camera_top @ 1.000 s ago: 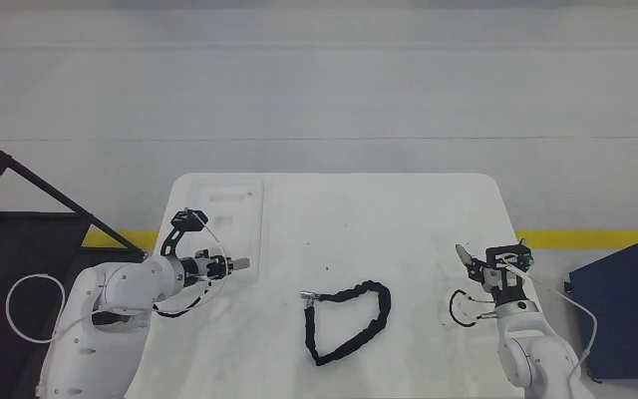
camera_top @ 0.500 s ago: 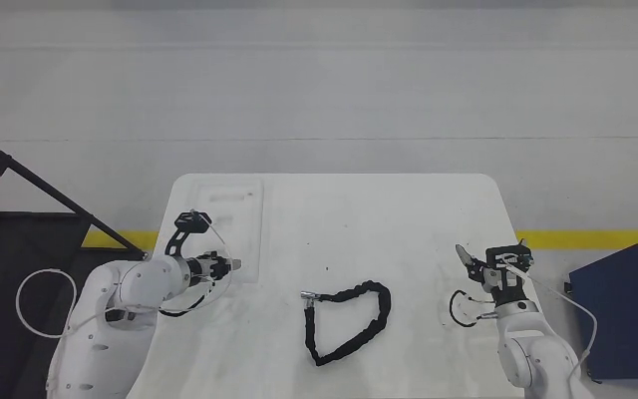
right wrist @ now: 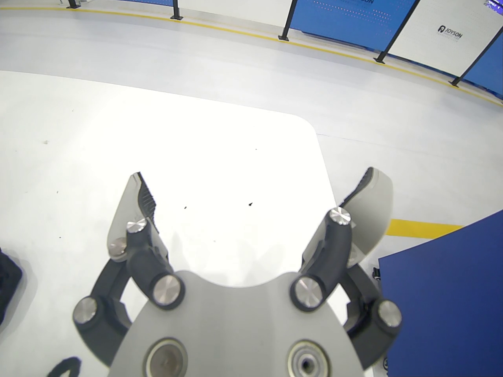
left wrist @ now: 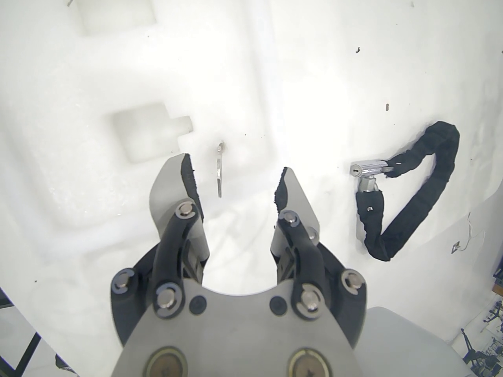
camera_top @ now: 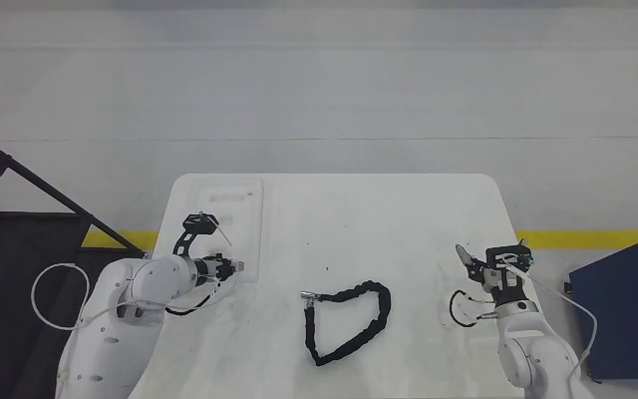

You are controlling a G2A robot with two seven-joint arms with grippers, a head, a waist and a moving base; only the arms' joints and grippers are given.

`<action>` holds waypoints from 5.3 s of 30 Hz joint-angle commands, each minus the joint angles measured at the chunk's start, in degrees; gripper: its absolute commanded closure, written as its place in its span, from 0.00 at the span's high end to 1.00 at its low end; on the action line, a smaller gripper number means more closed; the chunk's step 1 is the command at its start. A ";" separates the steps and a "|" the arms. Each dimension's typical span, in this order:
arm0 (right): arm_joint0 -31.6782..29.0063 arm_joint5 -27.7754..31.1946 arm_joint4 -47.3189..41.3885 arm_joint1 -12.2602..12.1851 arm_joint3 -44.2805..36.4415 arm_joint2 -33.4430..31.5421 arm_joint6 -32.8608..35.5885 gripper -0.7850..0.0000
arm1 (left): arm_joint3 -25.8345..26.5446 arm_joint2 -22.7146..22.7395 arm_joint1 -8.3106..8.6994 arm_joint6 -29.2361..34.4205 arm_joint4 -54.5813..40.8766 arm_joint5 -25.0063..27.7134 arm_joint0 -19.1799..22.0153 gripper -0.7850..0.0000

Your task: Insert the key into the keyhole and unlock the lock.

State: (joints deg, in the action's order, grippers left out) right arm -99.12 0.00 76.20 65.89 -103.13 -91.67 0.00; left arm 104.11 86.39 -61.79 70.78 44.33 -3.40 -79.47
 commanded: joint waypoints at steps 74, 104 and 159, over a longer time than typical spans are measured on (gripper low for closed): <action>0.00 0.00 0.00 0.00 0.00 0.00 0.00 1.00 | 6.38 12.08 2.82 3.75 -14.02 -4.75 -1.38 0.00; 0.00 0.00 0.00 0.00 0.00 0.00 0.00 1.00 | 1.53 15.23 4.74 -5.07 -52.36 41.98 -12.30 0.00; 14.15 15.60 46.23 -0.65 -2.40 21.55 -0.20 1.00 | 4.64 15.94 4.81 -15.17 -43.32 48.65 -12.75 0.00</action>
State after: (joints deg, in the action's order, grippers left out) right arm -84.97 15.60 122.43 65.24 -105.53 -70.12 -0.20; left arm 107.76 101.98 -56.90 58.32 0.60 43.21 -92.15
